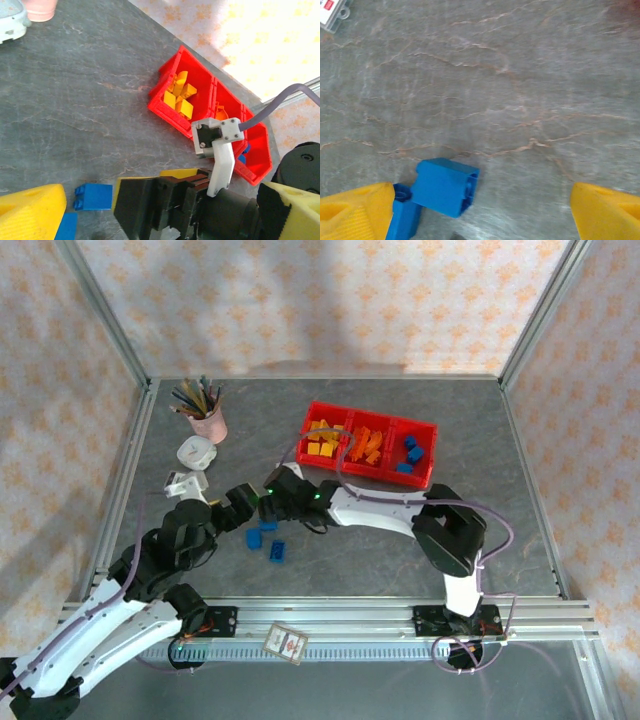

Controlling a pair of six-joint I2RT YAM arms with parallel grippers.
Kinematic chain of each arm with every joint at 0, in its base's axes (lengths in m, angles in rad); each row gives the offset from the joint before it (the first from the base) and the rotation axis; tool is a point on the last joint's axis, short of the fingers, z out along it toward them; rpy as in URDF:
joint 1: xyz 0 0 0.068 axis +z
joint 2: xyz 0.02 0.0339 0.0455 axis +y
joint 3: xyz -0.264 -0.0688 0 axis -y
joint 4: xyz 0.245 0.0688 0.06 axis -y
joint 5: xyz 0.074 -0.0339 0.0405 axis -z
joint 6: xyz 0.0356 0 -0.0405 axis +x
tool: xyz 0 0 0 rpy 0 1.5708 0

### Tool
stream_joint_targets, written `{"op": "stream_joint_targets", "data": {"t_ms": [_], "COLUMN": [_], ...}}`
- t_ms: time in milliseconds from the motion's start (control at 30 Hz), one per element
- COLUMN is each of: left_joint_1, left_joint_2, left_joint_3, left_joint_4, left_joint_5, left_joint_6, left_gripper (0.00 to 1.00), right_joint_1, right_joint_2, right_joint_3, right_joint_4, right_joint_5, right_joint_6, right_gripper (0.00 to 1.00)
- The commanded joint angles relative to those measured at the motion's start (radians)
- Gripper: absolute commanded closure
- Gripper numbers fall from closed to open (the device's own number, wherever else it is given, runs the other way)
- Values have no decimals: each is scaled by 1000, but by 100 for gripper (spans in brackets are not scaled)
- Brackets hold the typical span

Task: Sort the legos into containers by color
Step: Pick up the lego from the center of the table.

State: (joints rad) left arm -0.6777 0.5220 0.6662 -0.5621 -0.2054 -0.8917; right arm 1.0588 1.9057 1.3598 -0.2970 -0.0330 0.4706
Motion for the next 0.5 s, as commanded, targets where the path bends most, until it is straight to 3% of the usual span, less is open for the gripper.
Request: {"op": "stream_joint_targets", "data": {"t_ms": [0, 467], "left_joint_1": [8, 8], "left_joint_2": [-31, -67], "left_joint_3": [0, -1], "left_joint_4": [-79, -109], "left_joint_5": [-51, -78], "left_joint_6": [-37, -56], "left_gripper": [1, 1], "right_joint_1": [21, 36], "right_joint_2": [49, 231], "right_joint_3": [55, 206], "right_joint_4": [3, -79], "right_joint_5": [-17, 18], "right_joint_6": [20, 74], "right_gripper": [10, 18]}}
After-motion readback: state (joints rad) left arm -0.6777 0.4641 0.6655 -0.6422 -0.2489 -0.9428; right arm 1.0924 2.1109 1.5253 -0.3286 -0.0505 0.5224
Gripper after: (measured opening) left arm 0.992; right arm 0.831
